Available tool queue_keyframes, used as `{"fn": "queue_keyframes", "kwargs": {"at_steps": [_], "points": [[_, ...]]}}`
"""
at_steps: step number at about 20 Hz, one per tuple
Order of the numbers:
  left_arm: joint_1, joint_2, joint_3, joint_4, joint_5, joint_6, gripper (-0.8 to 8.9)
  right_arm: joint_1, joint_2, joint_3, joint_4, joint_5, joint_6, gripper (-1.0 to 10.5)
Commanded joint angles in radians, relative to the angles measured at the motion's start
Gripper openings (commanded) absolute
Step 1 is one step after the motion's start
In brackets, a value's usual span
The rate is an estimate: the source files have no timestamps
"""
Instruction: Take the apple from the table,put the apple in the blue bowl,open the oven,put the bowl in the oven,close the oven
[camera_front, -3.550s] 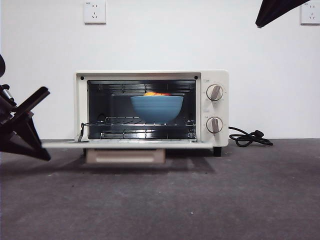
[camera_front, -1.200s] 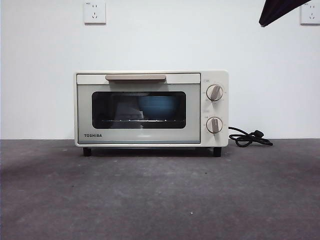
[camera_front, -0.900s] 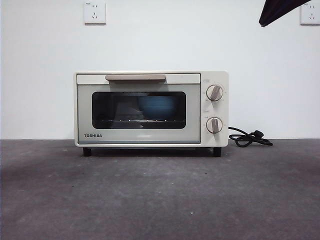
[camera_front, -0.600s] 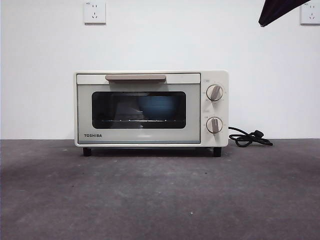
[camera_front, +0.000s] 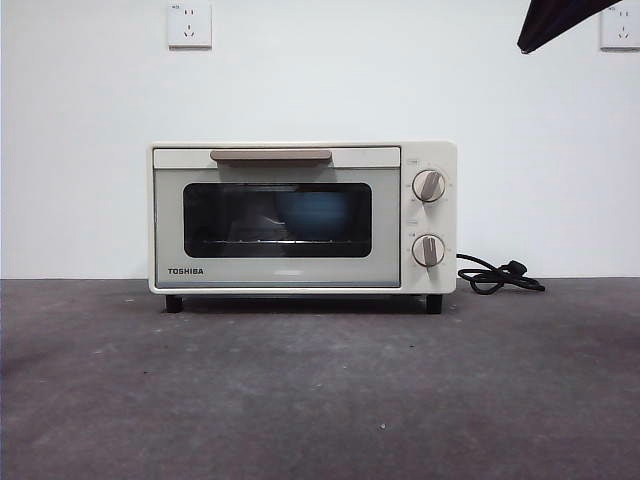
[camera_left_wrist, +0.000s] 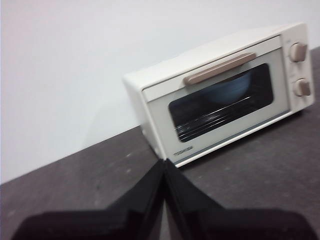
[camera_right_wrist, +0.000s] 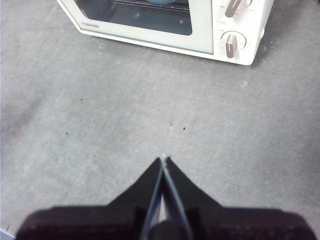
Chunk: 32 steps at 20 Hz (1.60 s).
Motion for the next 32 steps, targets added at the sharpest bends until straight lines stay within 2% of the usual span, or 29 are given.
{"fn": "queue_keyframes", "kwargs": {"at_steps": [1,8,15,29,32], "points": [[0.003,-0.04,-0.056,0.026,-0.071,-0.069,-0.04,0.001,-0.002,-0.01,0.006,0.001,0.003,0.0],[-0.001,-0.04,-0.133,0.04,-0.199,-0.087,-0.04,0.001,0.0,-0.01,0.006,0.009,0.003,0.0],[-0.005,-0.04,-0.151,0.04,-0.208,-0.113,-0.04,0.001,0.0,-0.01,0.006,0.008,0.003,0.0],[-0.005,0.037,-0.151,0.04,-0.208,-0.113,-0.04,0.001,0.0,-0.01,0.006,0.008,-0.002,0.0],[-0.005,0.057,-0.151,0.04,-0.209,-0.113,-0.04,-0.033,-0.025,-0.01,0.006,0.049,-0.178,0.0]]}}
